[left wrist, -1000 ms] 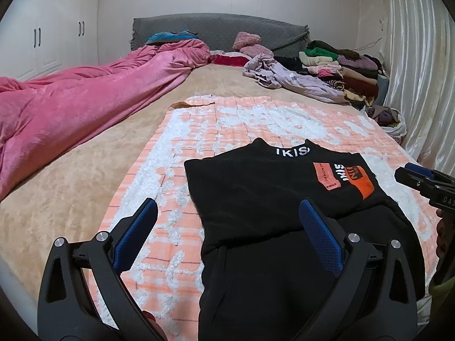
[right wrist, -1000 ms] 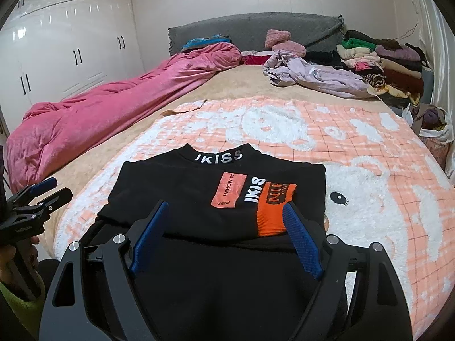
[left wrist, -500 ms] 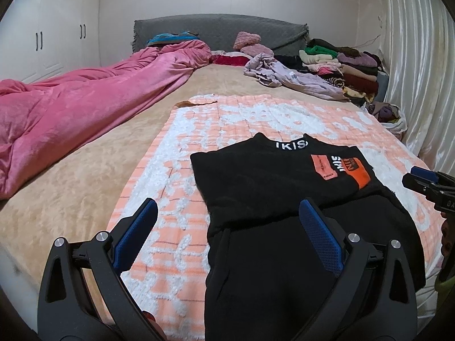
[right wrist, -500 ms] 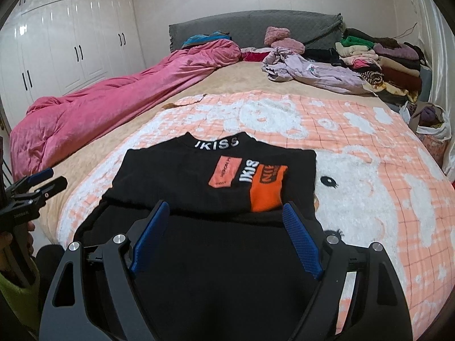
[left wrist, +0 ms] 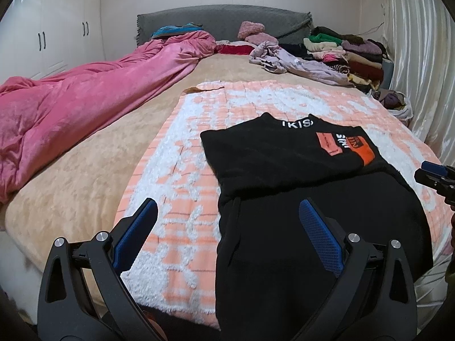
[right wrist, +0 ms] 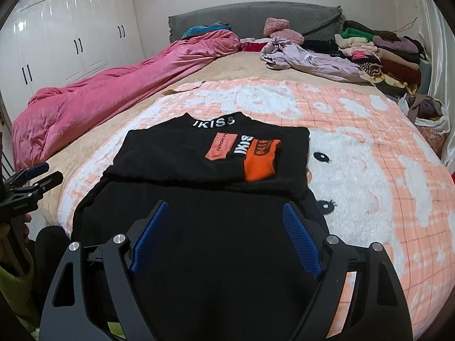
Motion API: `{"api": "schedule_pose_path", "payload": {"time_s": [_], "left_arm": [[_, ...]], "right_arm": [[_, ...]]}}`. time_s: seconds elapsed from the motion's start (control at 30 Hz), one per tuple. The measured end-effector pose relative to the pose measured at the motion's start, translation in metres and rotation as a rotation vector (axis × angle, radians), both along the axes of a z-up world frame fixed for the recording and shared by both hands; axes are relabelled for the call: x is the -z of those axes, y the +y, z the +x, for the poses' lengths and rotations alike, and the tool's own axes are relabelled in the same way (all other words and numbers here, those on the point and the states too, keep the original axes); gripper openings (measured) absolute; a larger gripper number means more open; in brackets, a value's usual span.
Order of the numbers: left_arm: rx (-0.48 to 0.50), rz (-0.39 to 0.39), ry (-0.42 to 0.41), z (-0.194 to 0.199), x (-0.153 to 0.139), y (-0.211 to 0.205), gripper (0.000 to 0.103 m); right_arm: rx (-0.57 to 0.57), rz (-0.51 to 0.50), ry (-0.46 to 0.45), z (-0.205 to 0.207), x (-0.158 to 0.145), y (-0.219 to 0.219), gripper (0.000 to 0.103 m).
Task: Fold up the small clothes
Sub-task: 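Lower both tools onto the hem and close them on it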
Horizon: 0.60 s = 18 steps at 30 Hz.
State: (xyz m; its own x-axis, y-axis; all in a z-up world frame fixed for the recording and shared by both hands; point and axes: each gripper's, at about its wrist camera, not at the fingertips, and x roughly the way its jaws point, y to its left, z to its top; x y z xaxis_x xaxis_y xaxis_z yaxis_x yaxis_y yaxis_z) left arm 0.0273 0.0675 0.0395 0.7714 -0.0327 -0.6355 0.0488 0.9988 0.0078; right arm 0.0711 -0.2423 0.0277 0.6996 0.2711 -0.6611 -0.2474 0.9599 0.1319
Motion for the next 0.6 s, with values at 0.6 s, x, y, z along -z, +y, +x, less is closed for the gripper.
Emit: {"api": "schedule_pose_path", "payload": {"time_s": [0.6], "left_arm": [[-0.022,-0.017,0.095,-0.018,0.024,0.015,0.093]], "right_arm": [[0.023,0.01,0.071,-0.022,0.022,-0.024,0.081]]}}
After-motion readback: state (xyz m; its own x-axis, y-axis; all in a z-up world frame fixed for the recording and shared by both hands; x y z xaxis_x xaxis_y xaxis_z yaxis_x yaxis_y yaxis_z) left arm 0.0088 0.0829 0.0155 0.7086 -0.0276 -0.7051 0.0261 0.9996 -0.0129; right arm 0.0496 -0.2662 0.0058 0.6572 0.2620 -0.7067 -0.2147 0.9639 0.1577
